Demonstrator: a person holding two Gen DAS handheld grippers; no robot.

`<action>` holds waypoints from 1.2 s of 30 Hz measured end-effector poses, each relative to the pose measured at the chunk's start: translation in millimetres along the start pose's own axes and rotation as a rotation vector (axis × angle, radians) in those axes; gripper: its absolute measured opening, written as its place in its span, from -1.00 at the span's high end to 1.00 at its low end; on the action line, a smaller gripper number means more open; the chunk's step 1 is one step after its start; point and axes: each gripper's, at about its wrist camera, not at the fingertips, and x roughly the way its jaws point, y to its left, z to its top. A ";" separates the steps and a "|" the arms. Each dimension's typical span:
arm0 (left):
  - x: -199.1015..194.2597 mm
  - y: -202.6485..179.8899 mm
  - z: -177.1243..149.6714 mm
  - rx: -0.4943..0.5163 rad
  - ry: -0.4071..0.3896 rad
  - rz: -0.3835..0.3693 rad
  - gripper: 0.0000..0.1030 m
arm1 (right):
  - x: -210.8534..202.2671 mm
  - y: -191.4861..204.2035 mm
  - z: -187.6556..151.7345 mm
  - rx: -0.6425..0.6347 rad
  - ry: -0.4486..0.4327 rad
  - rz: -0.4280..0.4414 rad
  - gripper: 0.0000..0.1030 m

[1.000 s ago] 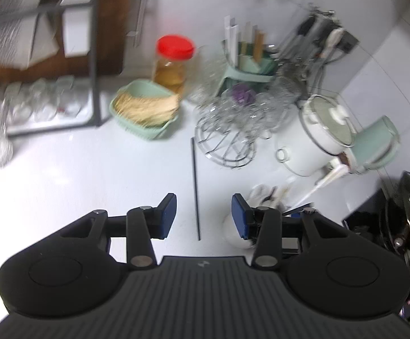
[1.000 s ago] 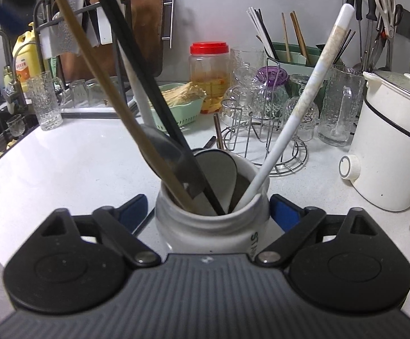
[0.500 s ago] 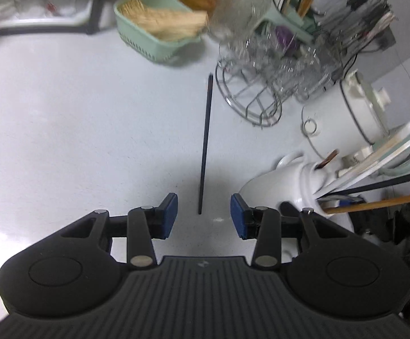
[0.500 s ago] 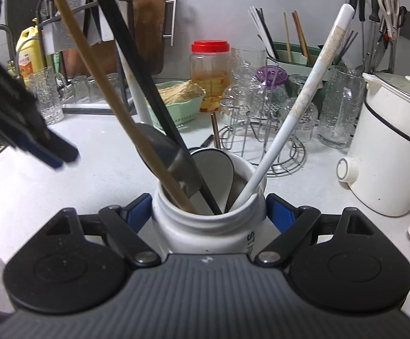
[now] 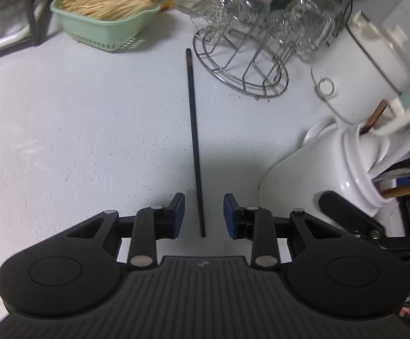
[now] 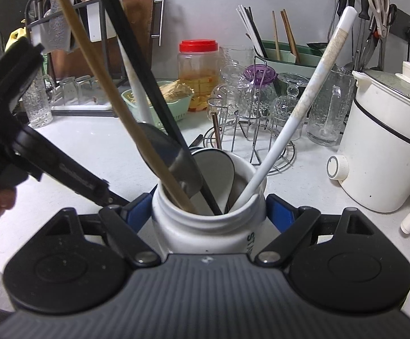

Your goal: Organize utensils

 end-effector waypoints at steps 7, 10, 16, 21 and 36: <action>11.4 -13.5 7.7 0.152 -0.010 0.101 0.65 | -1.0 3.4 0.5 -0.020 0.009 -0.010 -0.73; 17.1 -13.3 9.8 0.154 -0.001 0.115 0.68 | -0.1 3.0 1.4 -0.030 0.011 -0.010 -0.73; 23.9 -10.5 11.3 0.148 0.001 0.184 0.90 | 1.3 2.2 1.6 -0.044 0.010 -0.004 -0.73; 22.7 -10.7 8.4 0.133 0.018 0.201 1.00 | 2.1 2.5 1.5 -0.059 0.007 -0.001 -0.73; -13.5 -8.2 -55.9 0.013 0.029 0.173 1.00 | 4.8 4.3 1.2 -0.067 -0.002 0.003 -0.74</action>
